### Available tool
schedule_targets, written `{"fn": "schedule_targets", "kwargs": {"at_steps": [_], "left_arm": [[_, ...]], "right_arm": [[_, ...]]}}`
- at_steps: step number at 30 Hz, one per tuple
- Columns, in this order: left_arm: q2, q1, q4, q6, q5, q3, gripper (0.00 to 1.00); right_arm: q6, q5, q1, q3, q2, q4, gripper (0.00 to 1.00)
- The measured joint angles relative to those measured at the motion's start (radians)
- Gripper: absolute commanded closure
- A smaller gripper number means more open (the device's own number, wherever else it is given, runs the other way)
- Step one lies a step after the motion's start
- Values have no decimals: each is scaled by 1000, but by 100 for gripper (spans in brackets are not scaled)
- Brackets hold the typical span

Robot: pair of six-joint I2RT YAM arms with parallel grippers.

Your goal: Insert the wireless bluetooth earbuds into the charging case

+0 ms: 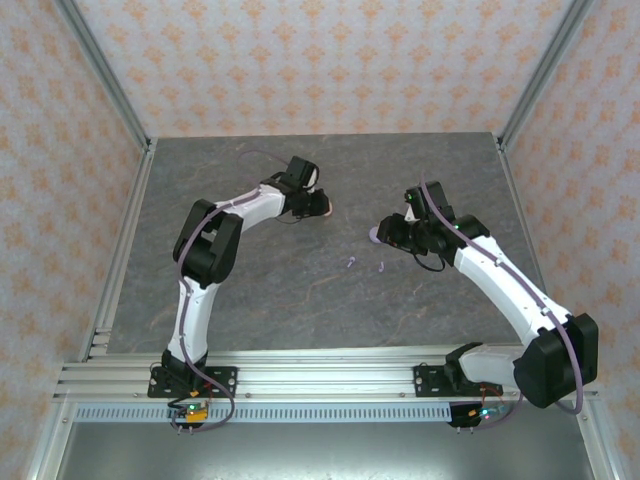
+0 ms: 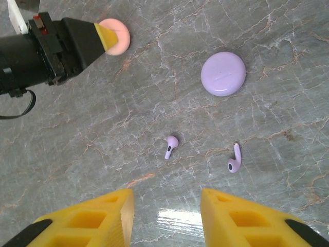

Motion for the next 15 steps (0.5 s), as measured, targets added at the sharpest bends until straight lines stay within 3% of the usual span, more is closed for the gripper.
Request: {"fn": "schedule_targets", "kwargs": {"at_steps": [6,15], "left_arm": [[40,2,-29,5,2,67,70],[62,6,-129,58,-49,113,46]], "right_arm": [[-9,11,0,0,0,-8,59],[-27,42,0,-2,0,-29,55]]}}
